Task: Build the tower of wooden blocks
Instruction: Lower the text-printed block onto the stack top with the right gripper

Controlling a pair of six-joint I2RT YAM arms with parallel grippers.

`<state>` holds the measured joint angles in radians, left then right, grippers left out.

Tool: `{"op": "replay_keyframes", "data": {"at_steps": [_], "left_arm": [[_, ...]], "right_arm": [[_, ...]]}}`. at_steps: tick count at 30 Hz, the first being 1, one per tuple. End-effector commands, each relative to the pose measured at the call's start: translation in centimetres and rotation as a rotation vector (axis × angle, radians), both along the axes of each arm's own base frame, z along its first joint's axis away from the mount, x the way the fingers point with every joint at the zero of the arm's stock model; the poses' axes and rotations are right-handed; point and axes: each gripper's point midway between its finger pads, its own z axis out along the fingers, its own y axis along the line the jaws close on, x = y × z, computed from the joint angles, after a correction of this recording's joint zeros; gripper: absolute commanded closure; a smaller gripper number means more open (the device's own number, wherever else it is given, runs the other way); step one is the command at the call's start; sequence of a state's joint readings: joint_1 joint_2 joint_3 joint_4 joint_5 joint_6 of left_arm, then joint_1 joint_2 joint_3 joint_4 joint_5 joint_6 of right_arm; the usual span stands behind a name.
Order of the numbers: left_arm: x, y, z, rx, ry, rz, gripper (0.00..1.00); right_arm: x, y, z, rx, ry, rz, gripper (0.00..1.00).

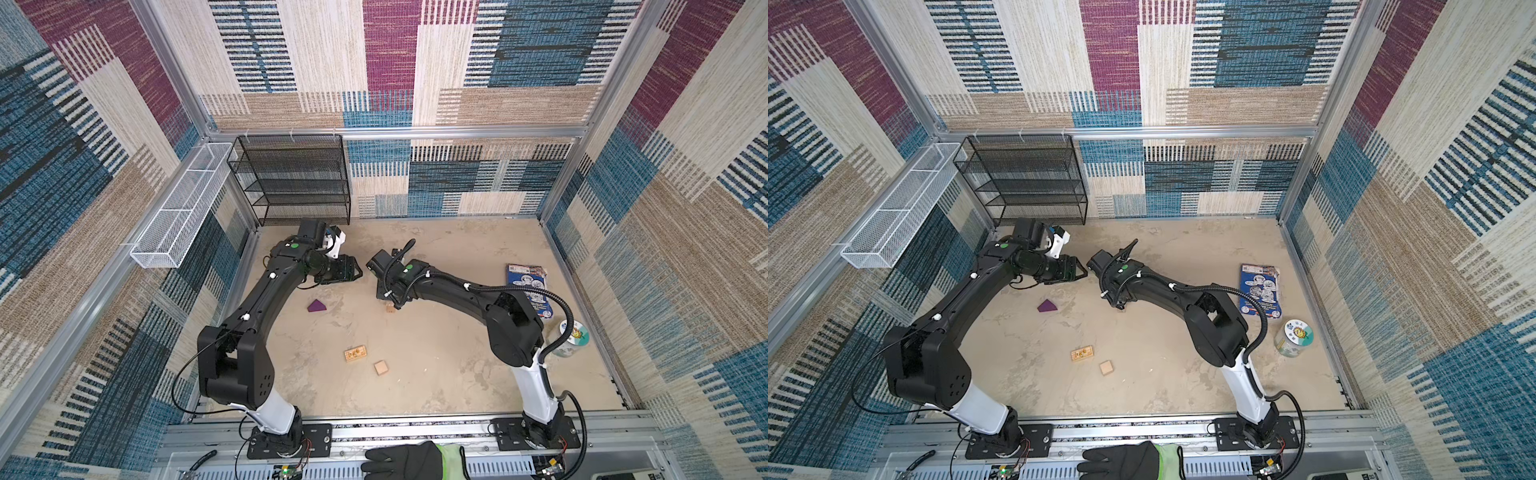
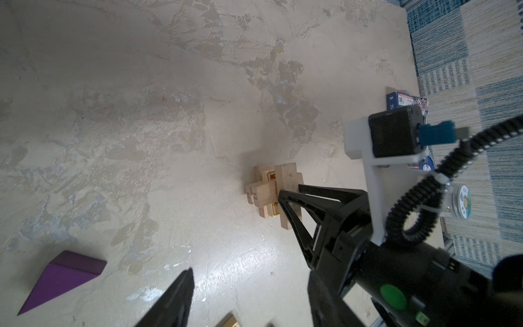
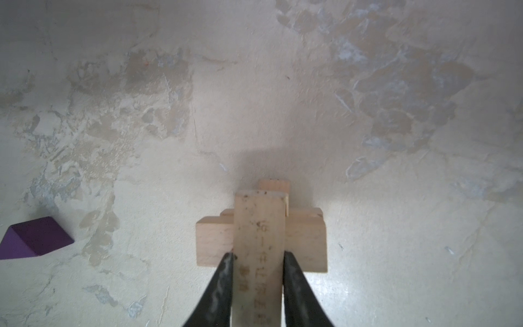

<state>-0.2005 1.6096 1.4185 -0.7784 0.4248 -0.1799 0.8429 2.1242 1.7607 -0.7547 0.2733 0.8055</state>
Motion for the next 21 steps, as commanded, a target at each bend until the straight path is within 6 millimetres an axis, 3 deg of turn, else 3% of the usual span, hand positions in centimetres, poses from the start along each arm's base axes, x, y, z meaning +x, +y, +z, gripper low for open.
{"op": "replay_keyframes", "data": {"at_steps": [1, 21], "left_arm": [[-0.24, 0.07, 0.21, 0.006, 0.000, -0.012, 0.32], [-0.21, 0.08, 0.11, 0.008, 0.002, -0.011, 0.32]], "right_arm": [[0.33, -0.02, 0.14, -0.011, -0.017, 0.000, 0.70], [0.38, 0.30, 0.30, -0.014, -0.018, 0.033, 0.67]]}}
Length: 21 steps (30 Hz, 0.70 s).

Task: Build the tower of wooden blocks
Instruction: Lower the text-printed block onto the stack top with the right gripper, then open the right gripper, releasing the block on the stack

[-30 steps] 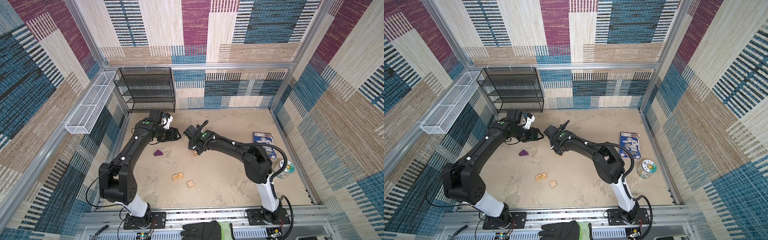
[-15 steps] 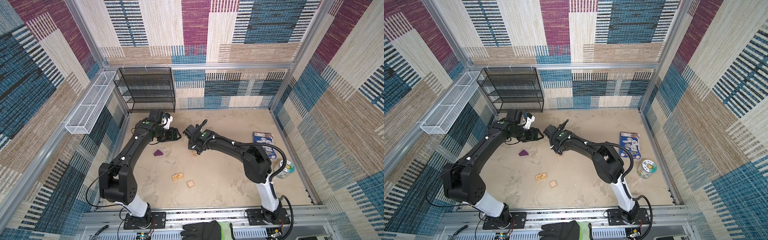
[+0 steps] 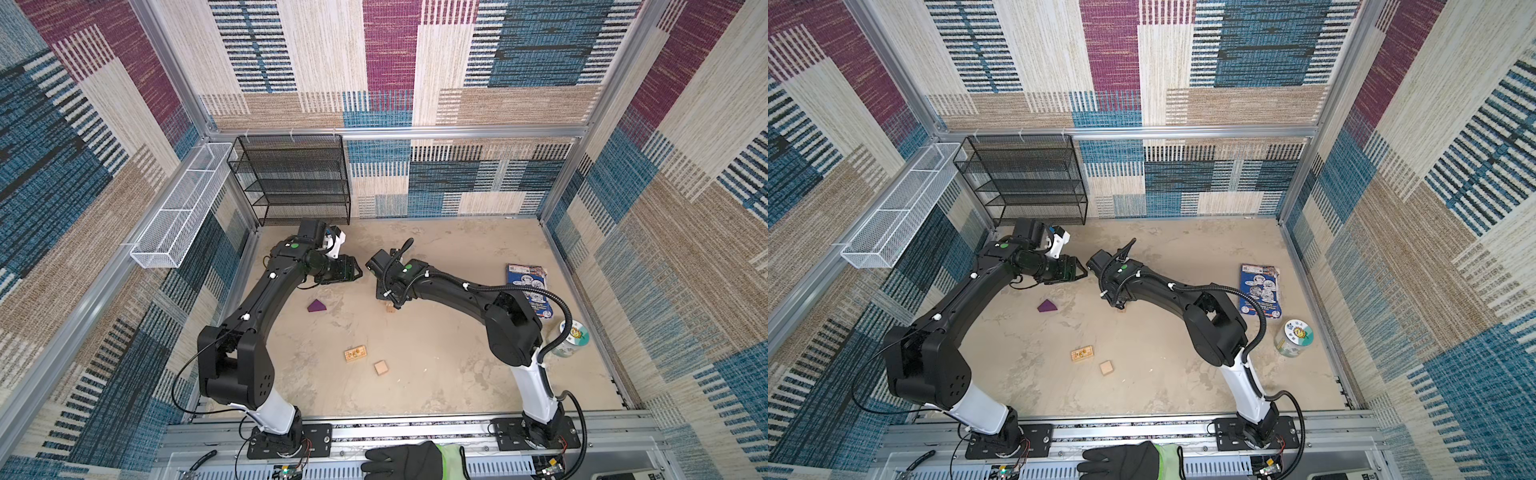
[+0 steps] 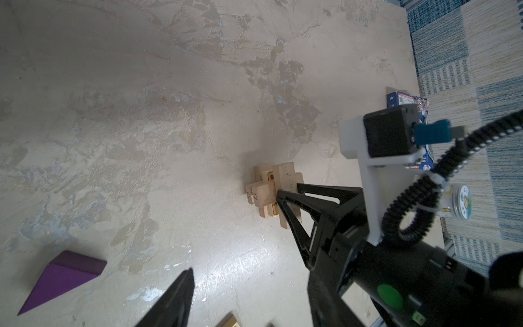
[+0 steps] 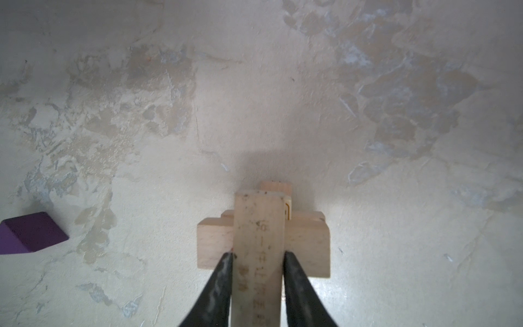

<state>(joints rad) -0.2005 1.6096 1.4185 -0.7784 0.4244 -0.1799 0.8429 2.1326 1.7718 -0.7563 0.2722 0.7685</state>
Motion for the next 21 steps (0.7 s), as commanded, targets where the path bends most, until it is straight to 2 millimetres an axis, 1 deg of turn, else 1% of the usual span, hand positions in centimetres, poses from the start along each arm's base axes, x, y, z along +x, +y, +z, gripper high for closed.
{"op": "replay_keyframes", "data": {"at_steps": [1, 7, 10, 11, 12, 13, 21], "left_arm": [[-0.2, 0.1, 0.1, 0.007, 0.002, -0.011, 0.32], [-0.2, 0.1, 0.1, 0.008, 0.001, -0.011, 0.32], [-0.2, 0.1, 0.1, 0.008, 0.002, -0.013, 0.32], [-0.2, 0.1, 0.1, 0.007, 0.002, -0.012, 0.32], [-0.2, 0.0, 0.1, 0.008, 0.003, -0.012, 0.32], [-0.2, 0.1, 0.1, 0.008, 0.002, -0.011, 0.32], [-0.2, 0.1, -0.1, 0.012, 0.006, -0.011, 0.32]], "right_arm": [[0.2, 0.2, 0.4, 0.000, -0.013, 0.007, 0.67], [0.3, 0.2, 0.6, -0.004, -0.020, 0.011, 0.66], [0.4, 0.4, 1.0, 0.005, -0.028, 0.023, 0.62], [0.4, 0.4, 1.0, 0.007, -0.027, 0.024, 0.56], [0.4, 0.4, 1.0, 0.007, -0.028, 0.025, 0.48], [0.4, 0.5, 1.1, 0.008, -0.028, 0.026, 0.43], [0.6, 0.3, 1.8, 0.003, -0.041, 0.025, 0.42]]}}
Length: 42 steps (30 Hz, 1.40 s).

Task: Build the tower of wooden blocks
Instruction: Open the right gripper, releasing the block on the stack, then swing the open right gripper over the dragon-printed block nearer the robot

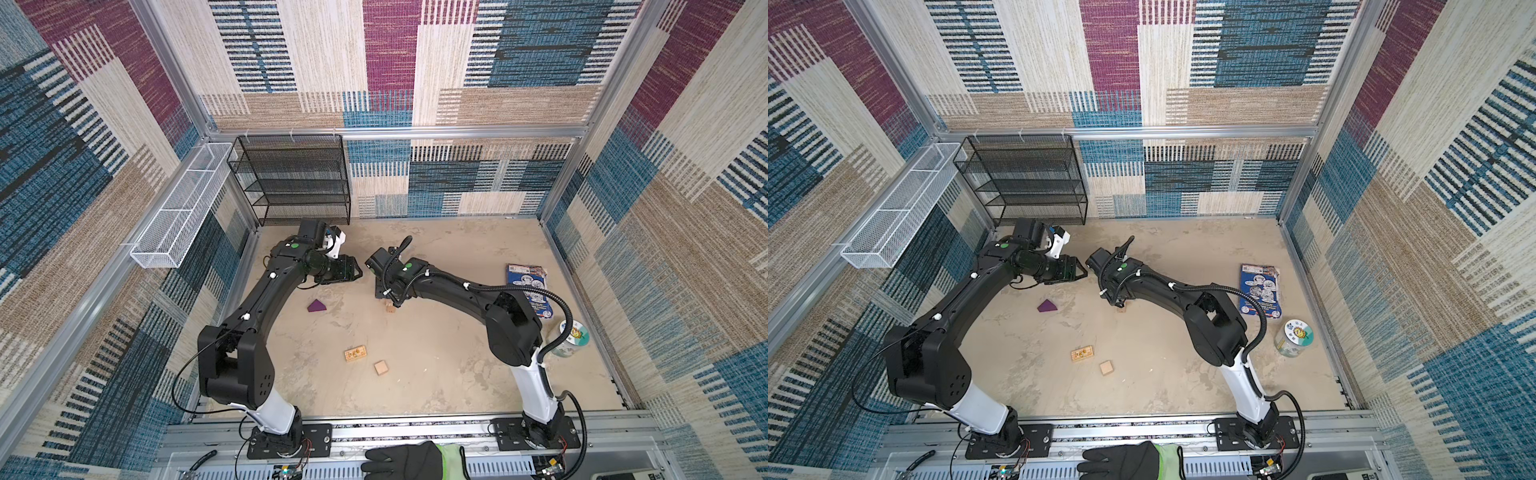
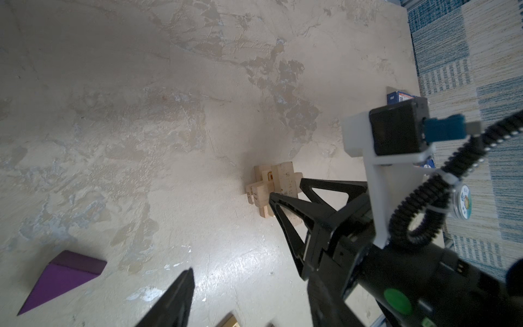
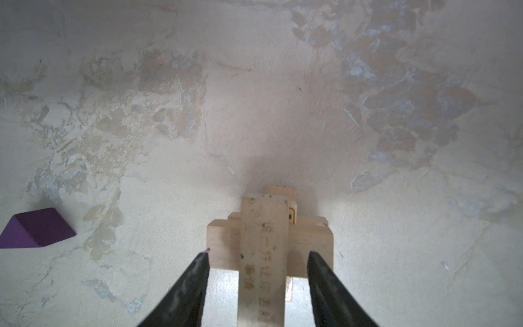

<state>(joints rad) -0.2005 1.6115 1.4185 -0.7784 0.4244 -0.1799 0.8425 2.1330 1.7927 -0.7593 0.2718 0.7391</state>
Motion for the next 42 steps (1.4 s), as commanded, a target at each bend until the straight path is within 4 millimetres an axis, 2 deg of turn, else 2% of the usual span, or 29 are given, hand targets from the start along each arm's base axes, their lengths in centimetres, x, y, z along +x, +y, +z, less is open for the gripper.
{"op": "replay_keyframes", "data": {"at_steps": [1, 7, 9, 14, 16, 21, 23, 28, 34, 38, 42], "left_arm": [[-0.2, 0.2, -0.1, 0.015, 0.006, -0.009, 0.32], [0.0, 1.4, 0.0, 0.085, -0.026, 0.013, 0.32], [0.1, 2.2, 0.2, 0.127, -0.046, 0.032, 0.33], [0.3, 3.6, 0.4, 0.206, -0.081, 0.063, 0.33], [0.4, 4.2, 0.5, 0.237, -0.093, 0.075, 0.33], [0.6, 5.9, 0.7, 0.323, -0.119, 0.125, 0.31], [0.6, 6.4, 1.1, 0.344, -0.127, 0.145, 0.31], [-0.2, 7.8, 1.7, 0.386, -0.137, 0.205, 0.30], [-2.4, 9.2, -0.5, 0.428, -0.052, 0.275, 0.29], [-3.7, 9.2, -1.9, 0.422, 0.004, 0.275, 0.29], [-4.5, 9.3, -2.5, 0.433, 0.039, 0.264, 0.29]], "right_arm": [[0.3, 0.0, 1.2, 0.004, -0.029, 0.000, 0.41], [0.6, 0.0, 2.7, 0.011, -0.071, 0.016, 0.40], [0.8, -0.2, 3.4, 0.019, -0.094, 0.017, 0.30], [0.7, -0.2, 5.0, 0.046, -0.142, 0.040, 0.28], [0.6, -0.4, 5.6, 0.054, -0.165, 0.051, 0.22], [0.6, -0.2, 8.1, 0.117, -0.255, 0.100, 0.22], [0.3, 0.2, 8.5, 0.127, -0.284, 0.150, 0.22], [0.0, 0.5, 10.5, 0.139, -0.362, 0.248, 0.23], [-1.9, 0.5, 12.0, 0.170, -0.427, 0.379, 0.24], [-4.4, 0.8, 12.7, 0.222, -0.457, 0.523, 0.29], [-7.0, 0.7, 13.4, 0.295, -0.498, 0.632, 0.34]]}}
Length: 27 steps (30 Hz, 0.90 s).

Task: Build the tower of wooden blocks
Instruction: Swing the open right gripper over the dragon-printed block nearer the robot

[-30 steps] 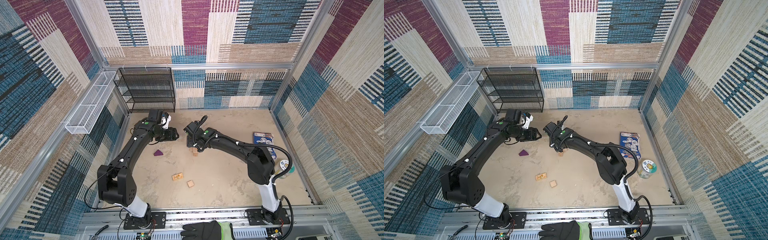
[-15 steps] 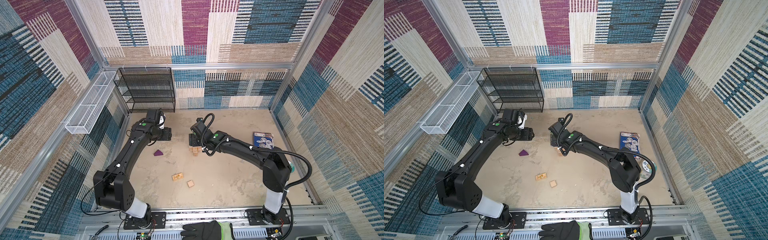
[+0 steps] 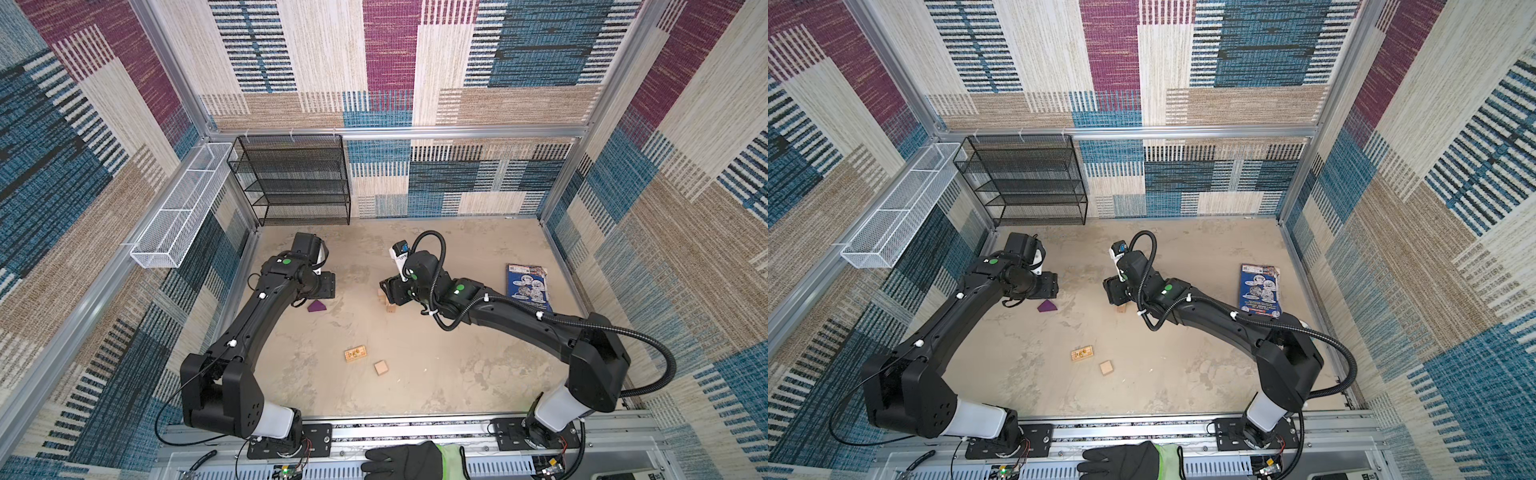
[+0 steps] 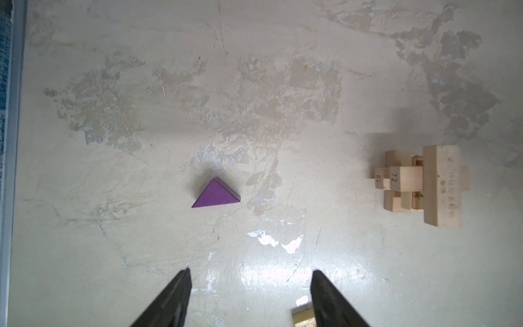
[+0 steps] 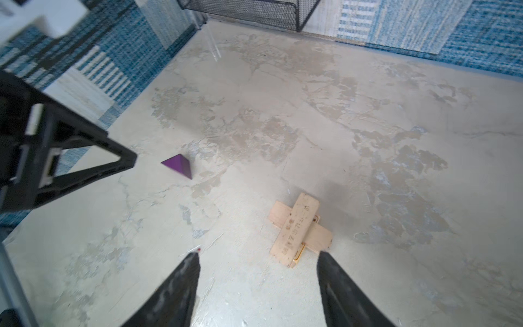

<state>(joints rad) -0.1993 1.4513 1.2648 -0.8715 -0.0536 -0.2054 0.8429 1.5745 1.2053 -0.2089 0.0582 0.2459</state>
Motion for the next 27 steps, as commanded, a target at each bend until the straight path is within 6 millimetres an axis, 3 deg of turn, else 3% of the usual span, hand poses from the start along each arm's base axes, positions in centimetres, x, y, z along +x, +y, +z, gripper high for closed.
{"op": "replay_keyframes", "data": {"at_steps": [1, 7, 16, 27], "left_arm": [[-0.9, 0.6, -0.4, 0.019, 0.036, 0.028, 0.29], [-1.1, 1.1, -1.2, 0.055, 0.079, 0.040, 0.27], [-1.9, 1.4, -2.8, 0.065, 0.144, 0.050, 0.25], [-3.2, 2.0, -3.6, 0.098, 0.176, 0.021, 0.26]], "right_arm": [[-2.0, 1.5, 2.2, 0.095, -0.086, 0.165, 0.36], [-3.7, 2.2, 1.4, 0.093, -0.095, 0.286, 0.38], [-3.6, 1.9, 1.4, 0.046, -0.139, 0.308, 0.33], [-5.6, 2.3, 0.7, 0.027, -0.148, 0.431, 0.42]]}}
